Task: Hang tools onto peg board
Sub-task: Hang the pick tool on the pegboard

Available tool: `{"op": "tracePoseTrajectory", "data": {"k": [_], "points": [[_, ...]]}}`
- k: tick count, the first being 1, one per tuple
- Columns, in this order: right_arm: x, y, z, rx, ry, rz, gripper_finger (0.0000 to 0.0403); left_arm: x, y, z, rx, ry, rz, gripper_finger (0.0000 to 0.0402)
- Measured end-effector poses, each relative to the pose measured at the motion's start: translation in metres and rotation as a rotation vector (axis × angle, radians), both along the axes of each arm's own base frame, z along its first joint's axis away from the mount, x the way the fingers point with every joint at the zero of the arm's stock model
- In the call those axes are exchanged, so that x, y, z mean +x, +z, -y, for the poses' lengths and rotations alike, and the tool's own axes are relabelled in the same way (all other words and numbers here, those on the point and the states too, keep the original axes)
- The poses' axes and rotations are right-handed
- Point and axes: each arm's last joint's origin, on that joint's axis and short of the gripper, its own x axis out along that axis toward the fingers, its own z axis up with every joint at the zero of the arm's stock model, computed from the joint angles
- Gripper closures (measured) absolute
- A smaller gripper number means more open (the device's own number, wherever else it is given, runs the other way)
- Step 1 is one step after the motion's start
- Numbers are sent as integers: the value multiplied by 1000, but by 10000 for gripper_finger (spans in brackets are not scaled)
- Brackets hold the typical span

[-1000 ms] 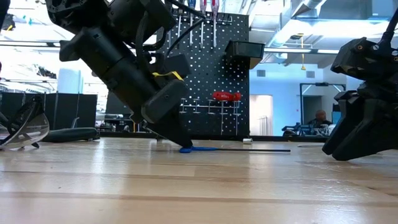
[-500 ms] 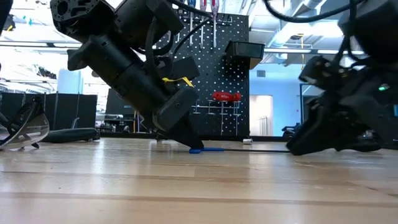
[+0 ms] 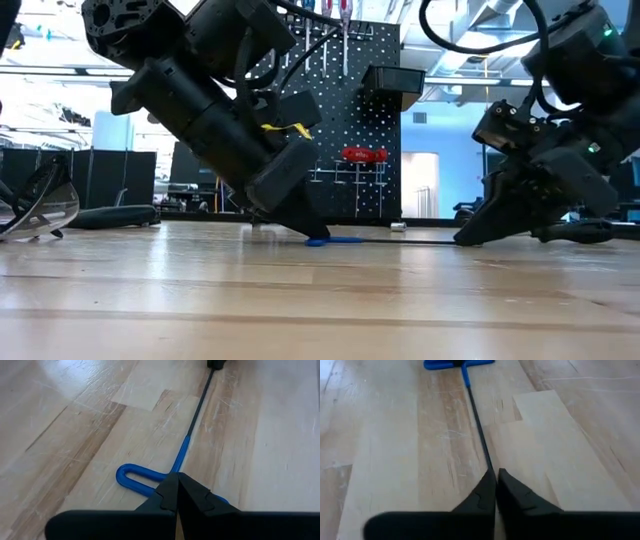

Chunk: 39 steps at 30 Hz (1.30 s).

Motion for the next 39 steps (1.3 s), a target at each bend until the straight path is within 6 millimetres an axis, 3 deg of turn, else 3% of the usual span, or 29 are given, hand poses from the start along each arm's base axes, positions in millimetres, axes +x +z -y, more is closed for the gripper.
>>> {"op": "tracePoseTrajectory", "data": {"k": [5, 9, 12, 19, 26, 31, 35, 39], "points": [[0, 0, 1, 9, -26, 1, 394, -2, 18, 3, 8, 21, 44, 401], [1, 1, 1, 9, -22, 40, 400, -15, 52, 10, 117, 52, 97, 401], [3, 3, 1, 8, -8, 84, 401, -24, 89, 22, 171, 119, 220, 401], [-12, 10, 6, 92, -26, 335, 402, -54, 121, 51, 293, 180, 331, 401], [-24, 25, 7, 165, -13, 558, 402, -56, 110, 56, 310, 201, 313, 401], [-22, 27, 4, 162, 2, 568, 401, -48, 90, 48, 290, 218, 270, 401], [-15, 27, 3, 154, -3, 552, 382, -29, 74, 29, 266, 187, 203, 396], [-9, 25, 2, 137, -8, 506, 358, -9, 66, -6, 179, 116, 136, 400]]}}
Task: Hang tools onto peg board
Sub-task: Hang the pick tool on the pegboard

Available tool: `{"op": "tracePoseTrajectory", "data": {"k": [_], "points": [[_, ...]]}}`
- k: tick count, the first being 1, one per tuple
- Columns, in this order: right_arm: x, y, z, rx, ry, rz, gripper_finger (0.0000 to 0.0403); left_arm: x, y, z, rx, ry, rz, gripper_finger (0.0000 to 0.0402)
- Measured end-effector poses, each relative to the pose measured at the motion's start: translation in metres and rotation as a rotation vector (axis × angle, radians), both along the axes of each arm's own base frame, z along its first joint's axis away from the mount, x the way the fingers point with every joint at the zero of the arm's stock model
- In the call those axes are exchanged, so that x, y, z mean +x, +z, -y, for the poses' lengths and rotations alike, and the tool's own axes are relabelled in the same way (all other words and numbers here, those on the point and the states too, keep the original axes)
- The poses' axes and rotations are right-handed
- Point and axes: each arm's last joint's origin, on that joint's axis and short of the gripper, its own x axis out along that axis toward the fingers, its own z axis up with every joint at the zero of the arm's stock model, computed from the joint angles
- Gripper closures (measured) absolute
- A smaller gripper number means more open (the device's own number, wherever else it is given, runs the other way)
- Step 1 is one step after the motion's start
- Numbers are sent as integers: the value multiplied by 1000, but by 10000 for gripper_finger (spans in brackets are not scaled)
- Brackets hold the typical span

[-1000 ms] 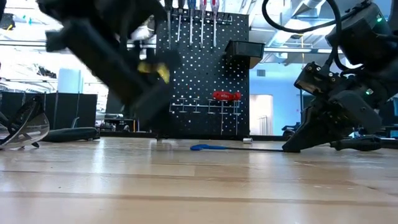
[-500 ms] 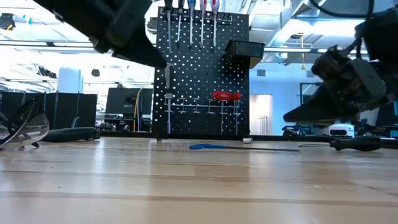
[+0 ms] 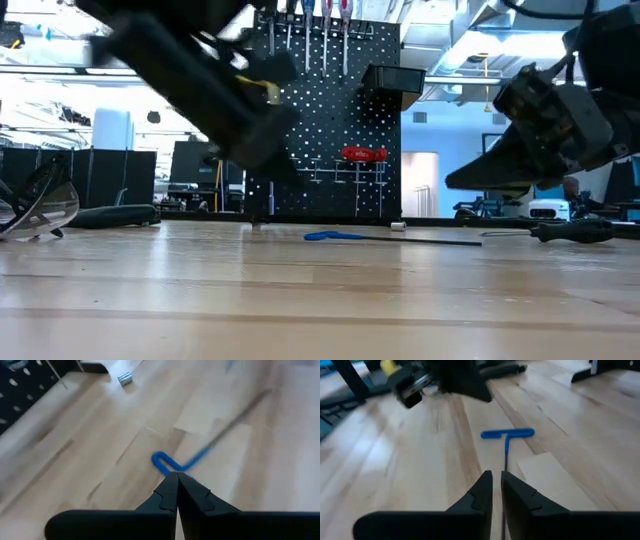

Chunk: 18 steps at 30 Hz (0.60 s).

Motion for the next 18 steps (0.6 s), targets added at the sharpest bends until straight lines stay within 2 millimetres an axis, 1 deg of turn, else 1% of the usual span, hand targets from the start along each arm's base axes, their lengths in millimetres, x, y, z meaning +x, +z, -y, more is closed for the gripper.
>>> {"op": "tracePoseTrajectory", "data": {"k": [3, 5, 7, 9, 12, 14, 18], "points": [[3, -2, -2, -14, 2, -44, 351, 7, -4, -23, 0, 36, -16, 401], [5, -4, -2, -18, 1, -74, 349, 9, -6, -33, -15, 27, -33, 401], [6, -5, -3, -15, -2, -88, 349, 12, -8, -38, -56, -18, -45, 401], [6, -6, -3, -19, -2, -100, 349, 17, -12, -39, -73, -54, -31, 401], [6, -6, -3, -19, -2, -102, 348, 22, -25, -38, -76, -89, -33, 401], [6, -6, -3, -17, 3, -101, 348, 21, -33, -38, -79, -81, -62, 401], [6, -6, -3, -13, 10, -102, 348, 21, -36, -39, -91, -67, -67, 401]]}}
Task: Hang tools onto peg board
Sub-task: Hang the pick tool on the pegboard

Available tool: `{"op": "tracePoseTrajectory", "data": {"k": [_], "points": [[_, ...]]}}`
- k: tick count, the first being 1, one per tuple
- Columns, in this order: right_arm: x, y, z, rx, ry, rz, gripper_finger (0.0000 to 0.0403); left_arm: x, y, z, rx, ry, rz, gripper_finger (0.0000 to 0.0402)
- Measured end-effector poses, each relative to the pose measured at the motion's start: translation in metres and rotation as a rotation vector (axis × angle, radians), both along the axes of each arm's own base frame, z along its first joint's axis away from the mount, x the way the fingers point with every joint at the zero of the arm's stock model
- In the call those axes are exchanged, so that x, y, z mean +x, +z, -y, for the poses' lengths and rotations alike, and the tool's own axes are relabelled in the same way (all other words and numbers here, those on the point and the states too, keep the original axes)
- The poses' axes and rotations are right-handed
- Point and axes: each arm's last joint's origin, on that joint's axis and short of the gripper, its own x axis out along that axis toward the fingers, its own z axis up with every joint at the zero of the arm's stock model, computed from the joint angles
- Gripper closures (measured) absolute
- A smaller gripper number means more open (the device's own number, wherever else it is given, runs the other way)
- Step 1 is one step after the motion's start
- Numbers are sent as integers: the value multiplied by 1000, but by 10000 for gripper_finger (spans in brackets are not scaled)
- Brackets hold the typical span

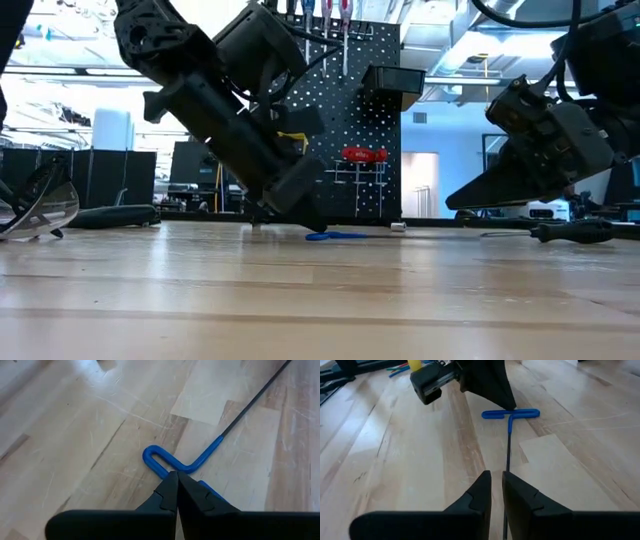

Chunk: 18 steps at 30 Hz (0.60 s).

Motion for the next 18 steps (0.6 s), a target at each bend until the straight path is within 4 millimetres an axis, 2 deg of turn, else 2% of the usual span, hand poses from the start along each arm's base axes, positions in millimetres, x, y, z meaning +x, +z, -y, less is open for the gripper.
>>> {"op": "tracePoseTrajectory", "data": {"k": [7, 10, 15, 18], "points": [[-2, -4, -2, -25, 26, -44, 346, -1, -5, 0, -23, 5, -23, 401], [-4, -5, -6, -35, 54, -59, 334, -2, -10, 0, -24, 16, -41, 401], [2, -5, -10, -34, 93, -112, 279, -2, -18, 0, -24, 25, -63, 401], [9, -9, -12, -77, 94, -228, 241, -3, -19, 0, -26, 24, -69, 401]]}}
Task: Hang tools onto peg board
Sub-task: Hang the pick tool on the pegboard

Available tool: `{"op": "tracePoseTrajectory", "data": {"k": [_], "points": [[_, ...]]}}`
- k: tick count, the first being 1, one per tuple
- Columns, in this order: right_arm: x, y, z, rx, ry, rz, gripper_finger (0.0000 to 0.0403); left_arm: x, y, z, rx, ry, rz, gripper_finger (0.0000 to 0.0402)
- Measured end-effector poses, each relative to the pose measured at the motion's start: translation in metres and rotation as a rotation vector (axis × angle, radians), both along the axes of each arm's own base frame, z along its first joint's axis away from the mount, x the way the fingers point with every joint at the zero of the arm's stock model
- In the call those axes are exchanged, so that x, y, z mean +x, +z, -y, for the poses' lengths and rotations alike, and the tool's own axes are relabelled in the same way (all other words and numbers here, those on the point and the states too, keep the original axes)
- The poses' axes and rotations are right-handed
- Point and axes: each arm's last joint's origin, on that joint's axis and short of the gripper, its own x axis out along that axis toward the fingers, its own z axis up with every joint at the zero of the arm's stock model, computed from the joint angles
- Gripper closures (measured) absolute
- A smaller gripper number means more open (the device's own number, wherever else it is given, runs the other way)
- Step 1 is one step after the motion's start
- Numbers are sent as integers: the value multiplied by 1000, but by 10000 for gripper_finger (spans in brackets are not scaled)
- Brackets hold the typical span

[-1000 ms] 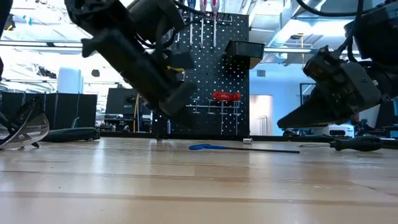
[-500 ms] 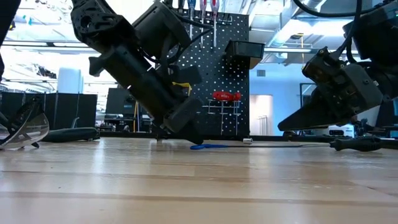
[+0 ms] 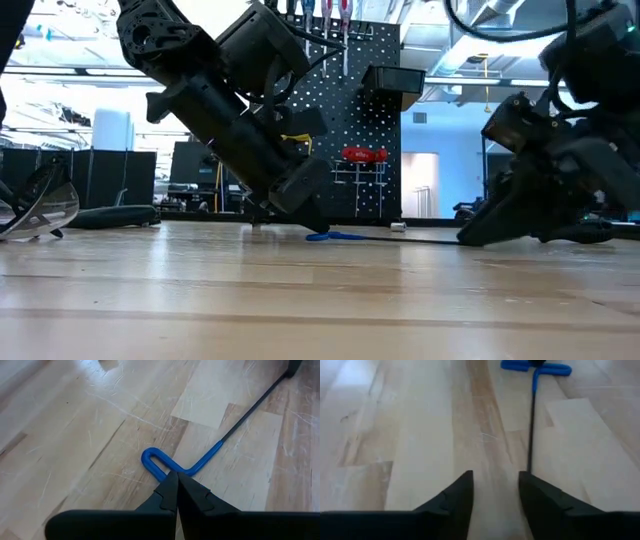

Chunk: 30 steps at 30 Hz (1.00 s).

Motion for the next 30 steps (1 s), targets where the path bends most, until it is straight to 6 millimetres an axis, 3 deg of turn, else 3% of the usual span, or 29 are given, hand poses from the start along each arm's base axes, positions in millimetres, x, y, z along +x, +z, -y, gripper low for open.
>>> {"op": "tracePoseTrajectory", "data": {"k": [5, 11, 16, 22, 30], "points": [[14, 4, -6, -81, -33, -138, 216, 0, -1, 0, -16, 3, -2, 401], [17, 7, -10, -114, -38, -149, 235, -1, -2, -1, -42, 13, -14, 401], [13, 17, -13, -141, -15, -126, 251, -2, -2, -1, -45, 11, -19, 401], [5, 41, -22, -215, -98, 25, 261, -2, -5, -1, -41, 15, -24, 401], [-4, 17, -8, -135, -212, -43, 257, 0, -9, -1, -52, 8, -17, 401]]}}
